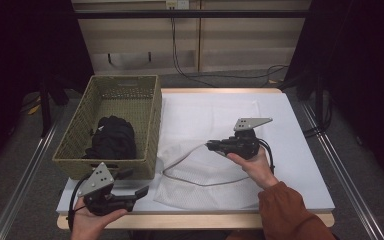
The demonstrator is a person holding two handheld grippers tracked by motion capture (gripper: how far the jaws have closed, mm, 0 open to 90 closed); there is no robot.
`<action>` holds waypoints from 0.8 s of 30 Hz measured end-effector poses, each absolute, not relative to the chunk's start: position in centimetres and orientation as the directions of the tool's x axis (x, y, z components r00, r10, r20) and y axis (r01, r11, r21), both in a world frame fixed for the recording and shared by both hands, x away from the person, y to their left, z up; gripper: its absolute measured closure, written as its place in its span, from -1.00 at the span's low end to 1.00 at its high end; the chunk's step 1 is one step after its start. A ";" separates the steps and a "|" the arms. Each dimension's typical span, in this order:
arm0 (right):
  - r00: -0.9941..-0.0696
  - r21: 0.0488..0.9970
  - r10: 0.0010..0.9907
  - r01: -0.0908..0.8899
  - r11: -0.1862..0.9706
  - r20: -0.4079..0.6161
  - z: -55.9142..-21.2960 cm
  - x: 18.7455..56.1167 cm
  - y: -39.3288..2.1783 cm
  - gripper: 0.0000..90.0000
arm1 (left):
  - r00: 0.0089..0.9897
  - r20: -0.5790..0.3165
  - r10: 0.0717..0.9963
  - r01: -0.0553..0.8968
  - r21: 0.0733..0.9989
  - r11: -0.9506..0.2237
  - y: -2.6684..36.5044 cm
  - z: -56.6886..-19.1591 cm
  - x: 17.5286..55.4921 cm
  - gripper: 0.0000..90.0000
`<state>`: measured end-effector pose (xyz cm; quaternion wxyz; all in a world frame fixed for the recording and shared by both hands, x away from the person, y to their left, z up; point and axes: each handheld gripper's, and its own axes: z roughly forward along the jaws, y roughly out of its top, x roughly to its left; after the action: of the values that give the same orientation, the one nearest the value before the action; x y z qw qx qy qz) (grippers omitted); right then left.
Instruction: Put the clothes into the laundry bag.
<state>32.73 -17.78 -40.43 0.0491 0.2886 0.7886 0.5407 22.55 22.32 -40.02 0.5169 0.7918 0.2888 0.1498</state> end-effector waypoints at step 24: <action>-0.829 0.872 0.506 0.412 0.264 0.238 -40.9 33.0 -17.6 0.98 | 0.691 -0.036 0.722 0.351 0.889 -0.292 25.8 -36.8 29.7 -0.50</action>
<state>32.97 -17.56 -40.87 0.0441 0.2890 0.7939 0.5332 29.72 25.77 -36.81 0.4856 0.7809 0.3435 0.1907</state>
